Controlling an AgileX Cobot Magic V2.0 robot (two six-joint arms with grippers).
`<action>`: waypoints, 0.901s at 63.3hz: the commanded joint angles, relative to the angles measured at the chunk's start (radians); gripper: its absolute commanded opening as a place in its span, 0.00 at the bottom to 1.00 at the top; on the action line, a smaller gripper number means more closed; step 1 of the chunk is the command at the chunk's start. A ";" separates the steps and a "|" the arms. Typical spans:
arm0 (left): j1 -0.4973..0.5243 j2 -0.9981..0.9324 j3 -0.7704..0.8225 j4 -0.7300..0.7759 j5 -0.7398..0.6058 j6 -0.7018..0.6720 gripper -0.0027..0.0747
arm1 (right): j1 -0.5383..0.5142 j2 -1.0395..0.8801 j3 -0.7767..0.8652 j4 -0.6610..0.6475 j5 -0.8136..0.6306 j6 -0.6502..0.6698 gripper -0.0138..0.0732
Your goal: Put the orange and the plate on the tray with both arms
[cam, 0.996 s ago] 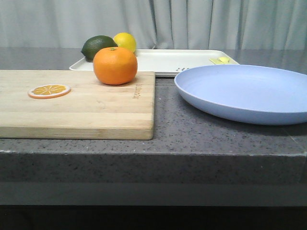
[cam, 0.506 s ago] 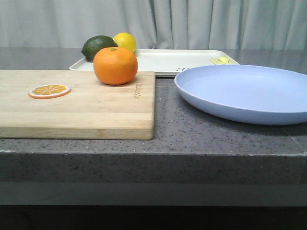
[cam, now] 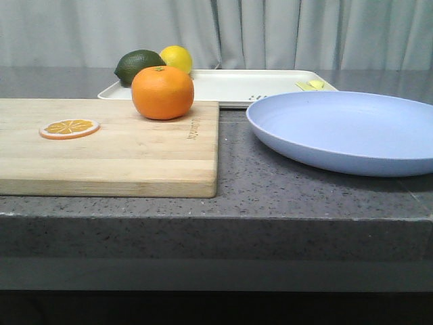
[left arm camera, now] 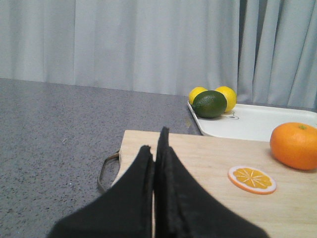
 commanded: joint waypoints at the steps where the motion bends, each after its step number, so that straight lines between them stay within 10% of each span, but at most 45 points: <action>1: 0.001 -0.013 -0.102 -0.018 -0.026 -0.006 0.01 | -0.004 -0.018 -0.093 -0.017 -0.050 -0.002 0.08; 28: 0.001 0.297 -0.627 -0.006 0.419 0.000 0.01 | -0.004 0.250 -0.516 -0.040 0.285 -0.025 0.08; 57: 0.001 0.571 -0.725 -0.011 0.474 0.000 0.01 | -0.004 0.553 -0.614 -0.040 0.394 -0.025 0.08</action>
